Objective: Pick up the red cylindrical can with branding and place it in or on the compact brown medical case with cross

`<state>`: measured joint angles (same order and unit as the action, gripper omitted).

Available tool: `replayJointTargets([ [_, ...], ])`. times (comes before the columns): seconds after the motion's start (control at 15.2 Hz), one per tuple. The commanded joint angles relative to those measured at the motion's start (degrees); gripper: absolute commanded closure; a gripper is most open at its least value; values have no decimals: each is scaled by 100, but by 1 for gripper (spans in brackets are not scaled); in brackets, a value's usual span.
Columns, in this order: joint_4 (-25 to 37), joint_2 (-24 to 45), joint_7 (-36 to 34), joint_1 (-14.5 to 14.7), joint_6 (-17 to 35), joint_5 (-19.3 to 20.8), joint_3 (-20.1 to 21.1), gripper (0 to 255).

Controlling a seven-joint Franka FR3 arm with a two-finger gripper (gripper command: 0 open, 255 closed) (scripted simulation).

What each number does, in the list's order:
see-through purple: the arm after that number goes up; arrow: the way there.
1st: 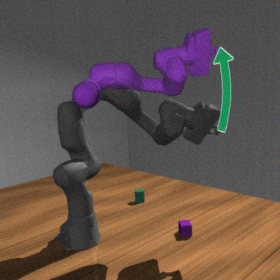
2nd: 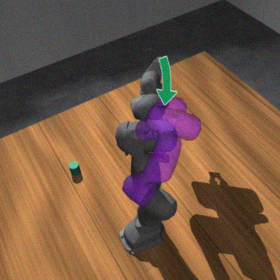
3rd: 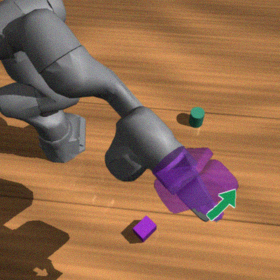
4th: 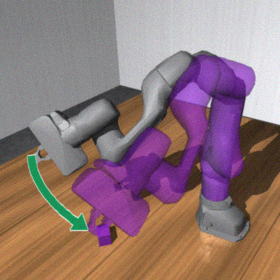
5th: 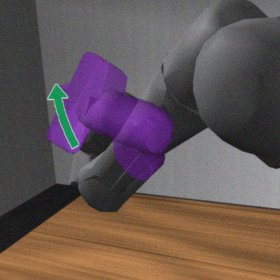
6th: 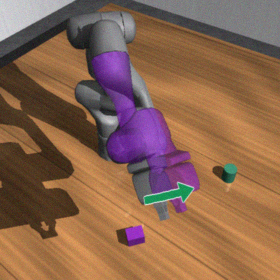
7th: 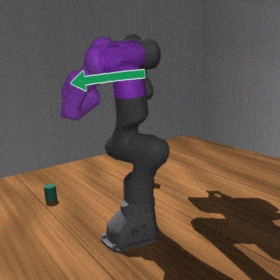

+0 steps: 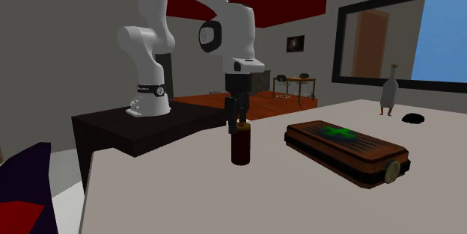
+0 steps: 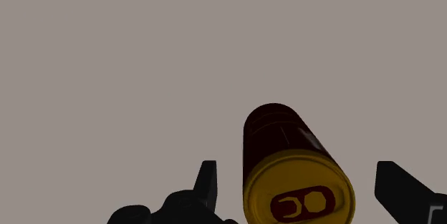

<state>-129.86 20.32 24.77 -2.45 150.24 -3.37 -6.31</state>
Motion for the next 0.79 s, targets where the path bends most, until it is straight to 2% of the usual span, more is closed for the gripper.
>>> replayJointTargets([
  [0.0, 26, 73, 8, -6, 51, -14, 9, 0],
  [0.4, 26, 72, 8, -6, 49, -14, 9, 0],
  [0.46, 26, 72, 8, -6, 49, -14, 9, 255],
  [0.73, 22, 71, 7, -5, 52, -14, 9, 255],
])
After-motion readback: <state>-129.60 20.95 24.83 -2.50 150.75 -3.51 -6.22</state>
